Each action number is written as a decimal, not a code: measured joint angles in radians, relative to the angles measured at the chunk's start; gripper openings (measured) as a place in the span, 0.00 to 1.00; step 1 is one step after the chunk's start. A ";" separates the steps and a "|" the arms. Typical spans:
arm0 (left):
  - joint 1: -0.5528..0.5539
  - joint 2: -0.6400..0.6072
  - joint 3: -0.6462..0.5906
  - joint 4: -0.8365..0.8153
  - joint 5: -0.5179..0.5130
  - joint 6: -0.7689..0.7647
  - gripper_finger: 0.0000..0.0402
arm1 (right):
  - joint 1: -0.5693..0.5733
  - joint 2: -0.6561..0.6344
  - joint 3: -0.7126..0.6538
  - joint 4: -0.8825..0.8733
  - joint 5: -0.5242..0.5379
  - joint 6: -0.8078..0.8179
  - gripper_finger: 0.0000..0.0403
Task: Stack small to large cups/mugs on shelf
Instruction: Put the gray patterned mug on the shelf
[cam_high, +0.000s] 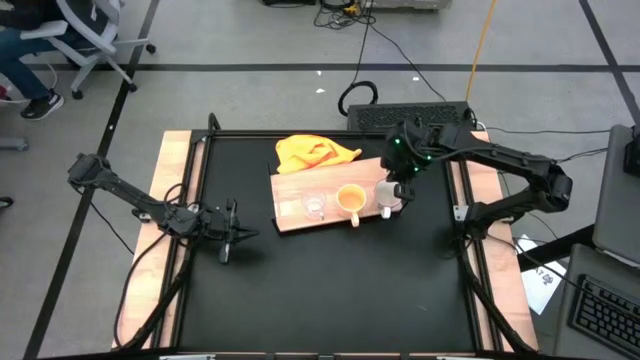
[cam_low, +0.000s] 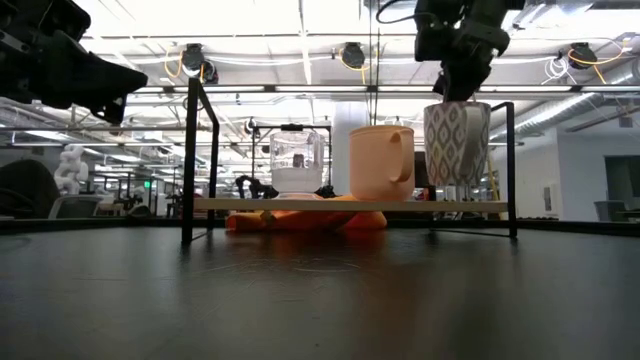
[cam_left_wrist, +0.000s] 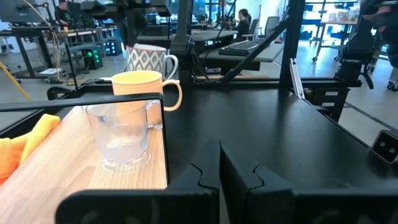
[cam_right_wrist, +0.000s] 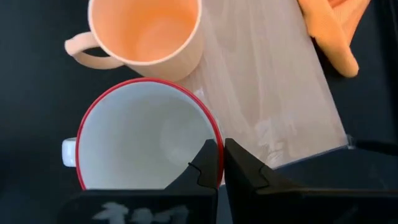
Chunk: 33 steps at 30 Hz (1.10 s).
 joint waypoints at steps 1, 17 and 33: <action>0.000 0.000 0.000 0.000 0.000 0.001 0.01 | -0.006 0.006 0.000 0.006 -0.001 -0.012 0.00; 0.000 0.000 0.000 -0.020 0.000 0.008 0.01 | -0.039 0.122 0.002 0.062 -0.027 -0.122 0.00; 0.000 0.000 0.000 -0.021 0.000 0.021 0.01 | -0.104 0.125 -0.002 0.108 -0.073 -0.238 0.00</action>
